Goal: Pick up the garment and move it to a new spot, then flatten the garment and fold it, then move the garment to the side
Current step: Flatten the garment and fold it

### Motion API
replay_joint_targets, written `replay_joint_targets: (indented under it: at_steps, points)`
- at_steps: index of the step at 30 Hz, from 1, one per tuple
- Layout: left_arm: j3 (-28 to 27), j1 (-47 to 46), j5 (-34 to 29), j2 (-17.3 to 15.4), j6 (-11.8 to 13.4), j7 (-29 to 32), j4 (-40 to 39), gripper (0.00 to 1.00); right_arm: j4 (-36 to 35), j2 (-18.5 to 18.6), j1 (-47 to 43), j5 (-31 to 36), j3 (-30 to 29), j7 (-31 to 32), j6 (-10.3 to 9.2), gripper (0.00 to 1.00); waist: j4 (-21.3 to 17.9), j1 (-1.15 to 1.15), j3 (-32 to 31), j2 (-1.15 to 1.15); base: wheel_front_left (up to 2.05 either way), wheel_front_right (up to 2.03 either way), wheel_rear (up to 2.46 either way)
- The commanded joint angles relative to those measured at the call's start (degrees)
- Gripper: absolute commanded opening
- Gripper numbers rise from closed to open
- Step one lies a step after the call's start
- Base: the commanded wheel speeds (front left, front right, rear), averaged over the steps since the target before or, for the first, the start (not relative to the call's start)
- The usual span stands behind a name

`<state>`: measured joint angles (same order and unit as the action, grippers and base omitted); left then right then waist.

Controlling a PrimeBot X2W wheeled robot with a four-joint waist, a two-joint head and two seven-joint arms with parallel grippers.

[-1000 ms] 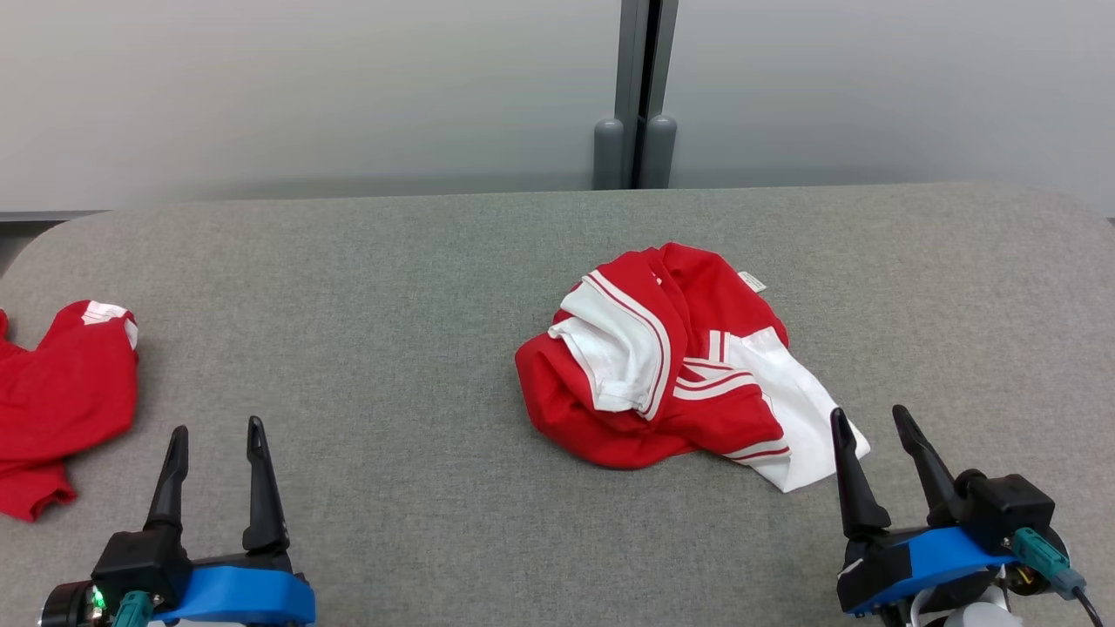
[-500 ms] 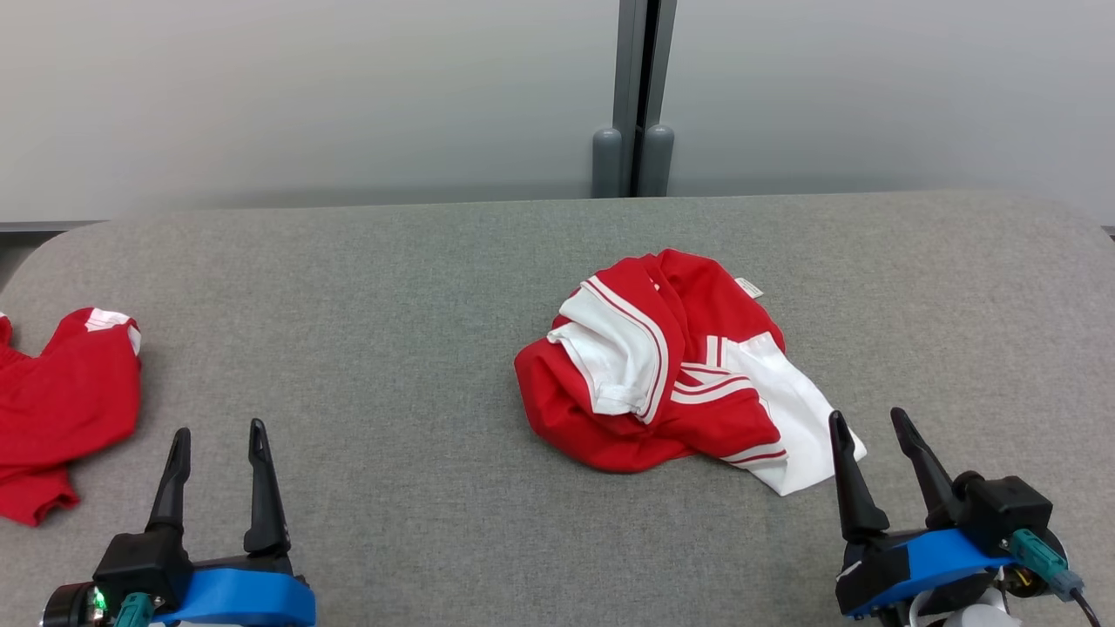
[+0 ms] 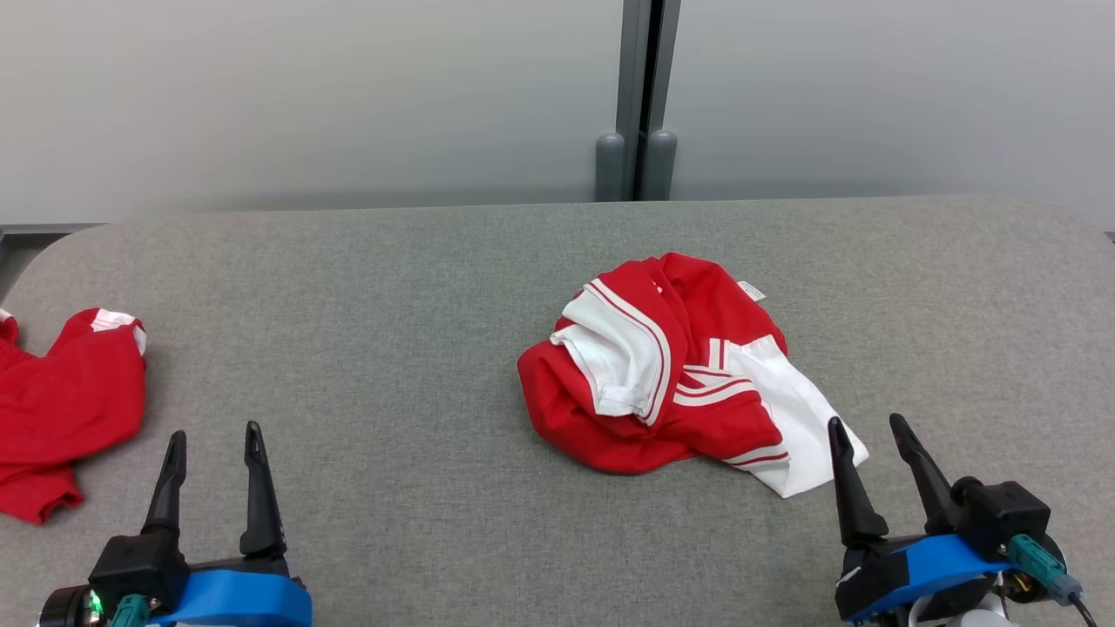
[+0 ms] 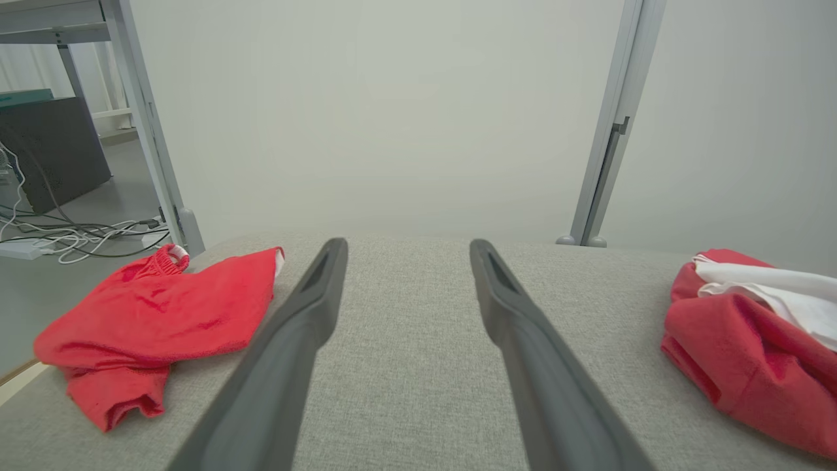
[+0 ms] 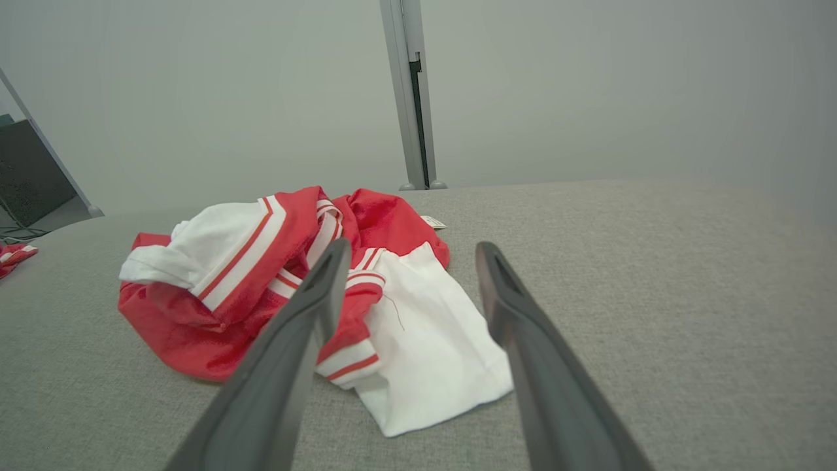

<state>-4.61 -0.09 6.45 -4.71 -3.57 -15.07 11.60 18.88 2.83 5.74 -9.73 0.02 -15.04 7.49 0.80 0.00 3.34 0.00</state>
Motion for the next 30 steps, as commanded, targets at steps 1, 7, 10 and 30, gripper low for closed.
replay_joint_targets:
  at_steps: [1,7,10,30]
  points:
    - [-0.11,0.13,-0.21,0.27,-0.28,-0.15,0.08,1.0,-0.03,0.11,-0.35,-0.18,0.08,-0.22,0.01,1.0,0.03,0.0,0.06,0.0,0.0,0.0,0.0]
    - [-0.68,-0.13,-0.55,0.43,-0.5,-0.15,0.08,1.0,0.07,0.11,-0.24,-0.09,-0.04,-0.22,0.01,1.0,0.09,0.0,0.23,0.0,0.0,0.0,0.0]
    - [-0.88,-0.15,-0.77,0.5,-0.65,-0.15,0.08,1.0,0.1,0.11,-0.26,-0.04,-0.05,-0.22,0.01,1.0,0.09,0.0,0.3,0.0,0.0,0.0,0.0]
    - [-2.06,-0.79,-1.44,0.76,-1.43,-0.15,0.25,1.0,0.03,0.11,-0.66,-0.24,-0.04,-0.22,0.01,1.0,0.37,0.0,0.08,0.0,0.0,0.0,0.0]
